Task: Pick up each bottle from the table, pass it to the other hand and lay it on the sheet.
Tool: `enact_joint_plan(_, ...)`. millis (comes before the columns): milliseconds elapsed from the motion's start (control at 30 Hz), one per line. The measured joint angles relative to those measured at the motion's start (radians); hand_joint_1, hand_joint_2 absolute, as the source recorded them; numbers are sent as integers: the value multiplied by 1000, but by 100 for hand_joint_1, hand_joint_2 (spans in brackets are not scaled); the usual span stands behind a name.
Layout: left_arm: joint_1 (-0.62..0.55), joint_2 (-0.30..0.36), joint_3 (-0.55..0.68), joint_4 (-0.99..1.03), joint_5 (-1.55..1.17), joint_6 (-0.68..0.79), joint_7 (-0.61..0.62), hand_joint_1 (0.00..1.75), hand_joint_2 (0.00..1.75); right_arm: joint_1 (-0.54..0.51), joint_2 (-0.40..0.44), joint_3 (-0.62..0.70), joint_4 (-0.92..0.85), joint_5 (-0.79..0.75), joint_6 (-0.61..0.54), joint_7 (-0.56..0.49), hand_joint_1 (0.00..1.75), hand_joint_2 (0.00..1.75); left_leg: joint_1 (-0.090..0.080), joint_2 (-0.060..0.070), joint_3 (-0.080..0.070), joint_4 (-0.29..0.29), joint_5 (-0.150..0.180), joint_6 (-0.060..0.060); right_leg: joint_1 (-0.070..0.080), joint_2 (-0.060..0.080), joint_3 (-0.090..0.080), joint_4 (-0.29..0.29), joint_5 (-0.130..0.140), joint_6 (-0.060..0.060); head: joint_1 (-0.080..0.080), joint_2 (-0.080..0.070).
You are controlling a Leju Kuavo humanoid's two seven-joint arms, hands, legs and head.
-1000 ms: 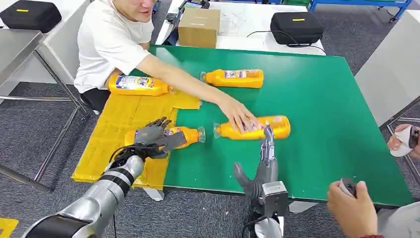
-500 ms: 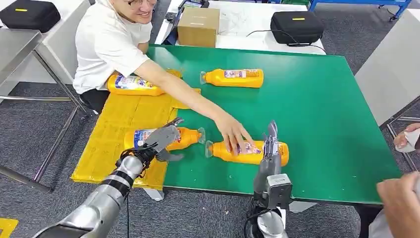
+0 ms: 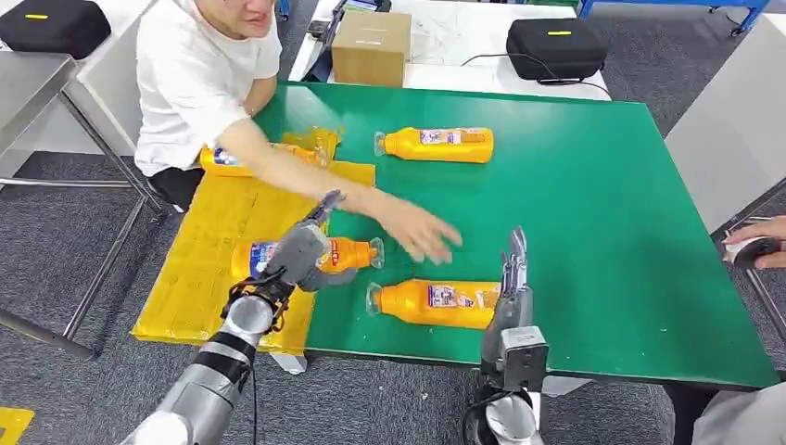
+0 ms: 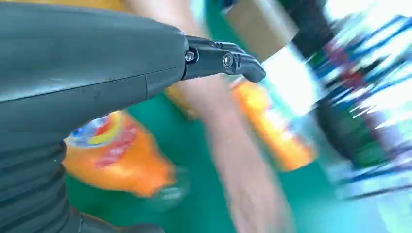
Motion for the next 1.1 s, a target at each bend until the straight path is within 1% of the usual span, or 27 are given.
enact_joint_plan(67,42,-16,-20,-112,143,64,-50,0,175,1,-14,16,-2,54,-69,0,0,175,0,0,-1,0,0,0,0,0,-1,0,0,0,0,0)
enact_joint_plan(167,90,-30,-57,-269,264,143,-93,0,175,0,-31,33,-1,106,-105,0,0,175,0,0,-2,0,-1,0,0,0,-1,0,0,0,0,0)
enact_joint_plan(200,106,-31,-71,-320,307,158,-104,0,175,-1,-35,34,2,148,-116,4,0,175,0,0,-2,0,-1,0,0,0,-2,0,0,0,0,0)
enact_joint_plan(333,178,-32,-106,-511,436,188,-144,0,175,-25,-69,31,67,430,-129,110,0,175,0,0,-2,0,-1,0,0,0,-2,-1,0,0,0,0)
enact_joint_plan(400,219,-32,-111,-589,463,198,-156,0,175,-33,-94,23,107,513,-130,159,0,175,0,-1,-2,0,-1,0,0,0,-2,0,0,0,0,0)
enact_joint_plan(500,285,-32,-114,-697,479,232,-163,0,175,-46,-139,1,168,650,-106,268,0,175,0,-1,-2,0,-1,0,0,0,-2,-1,0,0,0,0)
enact_joint_plan(600,332,-32,-112,-758,471,315,-154,0,175,-49,-176,-22,206,702,-80,324,0,175,-1,-1,-3,0,-1,0,-1,-1,-2,-1,0,0,0,0)
enact_joint_plan(667,362,-32,-112,-783,453,404,-151,0,175,-53,-199,-36,231,750,-57,362,0,175,-1,0,-3,0,-1,0,-1,0,-2,-1,0,0,0,0)
enact_joint_plan(767,387,-32,-113,-798,427,464,-145,0,175,-68,-220,-46,267,783,-14,403,0,175,-1,0,-3,0,-1,0,-1,0,-2,-1,0,0,0,0)
enact_joint_plan(933,400,-32,-116,-803,390,522,-152,0,175,-104,-246,-45,331,823,81,473,0,175,-1,0,-2,0,-1,0,0,0,-2,-1,0,0,0,0)
enact_joint_plan(1100,399,-32,-122,-803,375,543,-153,0,175,-156,-261,-41,397,856,90,510,0,175,-1,0,-1,0,-1,0,-1,0,-1,-1,0,0,0,0)
